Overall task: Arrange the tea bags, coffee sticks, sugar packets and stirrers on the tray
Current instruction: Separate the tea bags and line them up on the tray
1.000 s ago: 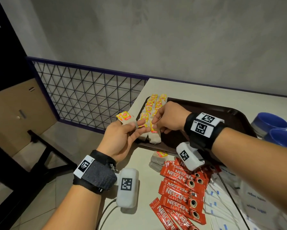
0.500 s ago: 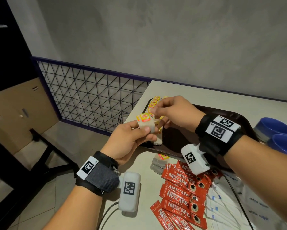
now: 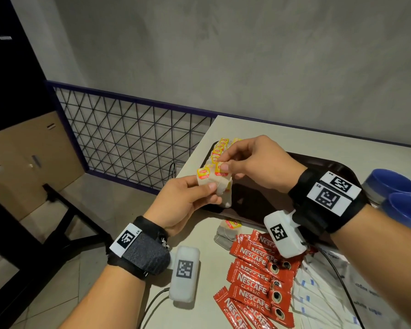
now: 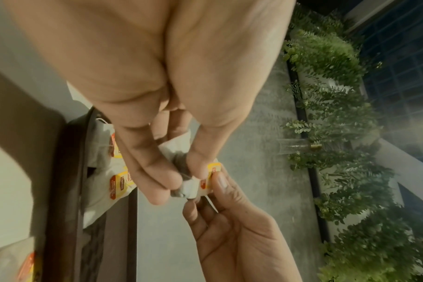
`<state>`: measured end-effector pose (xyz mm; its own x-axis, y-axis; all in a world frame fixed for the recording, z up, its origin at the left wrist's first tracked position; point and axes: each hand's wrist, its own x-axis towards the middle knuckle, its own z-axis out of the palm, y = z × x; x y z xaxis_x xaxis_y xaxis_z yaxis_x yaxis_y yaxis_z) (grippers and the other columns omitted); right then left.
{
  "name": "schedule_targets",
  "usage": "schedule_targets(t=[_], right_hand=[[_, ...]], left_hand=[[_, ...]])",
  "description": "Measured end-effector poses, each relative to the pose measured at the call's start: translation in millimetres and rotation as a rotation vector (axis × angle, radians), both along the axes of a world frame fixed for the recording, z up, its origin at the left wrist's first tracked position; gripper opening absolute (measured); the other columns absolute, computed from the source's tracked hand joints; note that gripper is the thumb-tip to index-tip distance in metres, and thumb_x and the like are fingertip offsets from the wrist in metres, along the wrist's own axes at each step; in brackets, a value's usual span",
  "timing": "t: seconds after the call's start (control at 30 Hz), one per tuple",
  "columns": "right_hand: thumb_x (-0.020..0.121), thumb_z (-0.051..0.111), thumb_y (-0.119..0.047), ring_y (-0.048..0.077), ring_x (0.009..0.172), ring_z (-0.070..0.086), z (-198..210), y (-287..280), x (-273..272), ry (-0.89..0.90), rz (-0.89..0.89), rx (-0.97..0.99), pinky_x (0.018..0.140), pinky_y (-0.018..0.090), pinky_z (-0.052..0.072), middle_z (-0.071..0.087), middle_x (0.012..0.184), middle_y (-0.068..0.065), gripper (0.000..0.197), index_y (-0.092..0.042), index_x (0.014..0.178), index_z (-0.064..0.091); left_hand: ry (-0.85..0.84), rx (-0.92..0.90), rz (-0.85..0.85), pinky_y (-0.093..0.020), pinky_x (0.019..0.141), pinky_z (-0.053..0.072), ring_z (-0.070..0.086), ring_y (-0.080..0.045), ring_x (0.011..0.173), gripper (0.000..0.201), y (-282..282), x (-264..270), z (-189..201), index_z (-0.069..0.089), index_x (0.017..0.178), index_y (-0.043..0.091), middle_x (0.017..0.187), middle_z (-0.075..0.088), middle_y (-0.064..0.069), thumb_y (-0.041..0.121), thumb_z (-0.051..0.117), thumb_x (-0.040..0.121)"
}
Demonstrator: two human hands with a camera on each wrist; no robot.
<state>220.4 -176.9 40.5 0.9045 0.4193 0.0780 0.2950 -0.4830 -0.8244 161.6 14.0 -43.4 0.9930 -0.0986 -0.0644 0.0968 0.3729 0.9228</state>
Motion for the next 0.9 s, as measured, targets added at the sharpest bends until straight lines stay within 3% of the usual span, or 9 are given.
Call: schedule_targets(t=[0.07,0.13,0.23,0.33,0.5,0.63,0.77,0.9], right_hand=[[0.088,0.08,-0.012,0.022,0.091,0.076,1.4,-1.6,2.2,0.005,-0.039,0.08,0.083,0.037,0.064,0.079,0.093,0.004,0.008,-0.012,0.096,0.079],[0.089,0.079,-0.007,0.023,0.093,0.076,1.9,-3.4,4.9,0.013,-0.079,0.132,0.082,0.037,0.065,0.078,0.093,0.005,0.008,-0.006,0.097,0.077],[0.09,0.075,-0.002,0.025,0.093,0.077,-0.5,-4.3,6.7,0.075,-0.091,0.148,0.077,0.038,0.066,0.075,0.094,0.007,0.007,-0.002,0.097,0.073],[0.089,0.075,0.001,0.025,0.088,0.076,-9.4,-1.8,8.7,0.168,-0.048,0.073,0.079,0.046,0.065,0.073,0.092,0.01,0.009,0.0,0.097,0.071],[0.09,0.075,-0.001,0.032,0.096,0.076,-27.0,7.1,12.2,0.225,0.034,-0.125,0.08,0.048,0.065,0.075,0.102,0.019,0.011,0.0,0.1,0.072],[0.092,0.073,-0.002,0.031,0.095,0.077,-32.1,12.5,16.8,0.273,0.056,-0.187,0.079,0.045,0.065,0.075,0.106,0.019,0.011,-0.001,0.103,0.071],[0.088,0.08,-0.01,0.025,0.092,0.076,-33.2,15.1,22.5,0.149,0.033,-0.296,0.073,0.035,0.066,0.077,0.096,0.008,0.013,-0.009,0.099,0.075],[0.084,0.083,-0.011,0.015,0.09,0.071,-32.9,11.4,28.2,0.059,-0.024,-0.347,0.071,0.026,0.057,0.075,0.09,-0.005,0.01,-0.015,0.092,0.077]], left_hand=[[0.012,-0.029,0.084,-0.024,0.079,0.059,0.07,-0.025,0.08,0.017,1.9,2.1,0.8,0.07,0.105,-0.008,0.096,0.073,-0.023,0.006,0.063,0.097],[0.028,-0.051,0.187,-0.023,0.076,0.06,0.07,-0.025,0.077,0.017,5.0,5.3,2.0,0.069,0.1,-0.011,0.098,0.074,-0.027,0.003,0.058,0.1],[0.039,-0.09,0.276,-0.022,0.072,0.059,0.071,-0.025,0.075,0.018,9.2,8.1,3.4,0.066,0.105,-0.014,0.103,0.074,-0.028,-0.003,0.052,0.101],[0.041,-0.092,0.288,-0.022,0.071,0.059,0.069,-0.025,0.075,0.019,9.8,8.5,3.4,0.064,0.109,-0.015,0.102,0.075,-0.027,-0.006,0.051,0.1],[0.027,-0.053,0.264,-0.031,0.082,0.062,0.07,-0.021,0.069,0.02,6.8,9.0,-0.3,0.064,0.11,-0.016,0.101,0.074,-0.028,-0.005,0.052,0.1],[0.023,-0.058,0.256,-0.031,0.082,0.063,0.07,-0.023,0.071,0.02,7.1,9.5,-0.7,0.064,0.111,-0.016,0.102,0.075,-0.027,-0.004,0.053,0.1],[0.024,-0.063,0.257,-0.031,0.082,0.062,0.07,-0.028,0.077,0.02,7.5,9.0,0.3,0.063,0.112,-0.017,0.105,0.074,-0.028,-0.006,0.051,0.099],[0.038,-0.068,0.263,-0.025,0.073,0.061,0.07,-0.035,0.086,0.02,7.0,8.6,0.8,0.063,0.109,-0.018,0.102,0.075,-0.027,-0.011,0.049,0.097]])
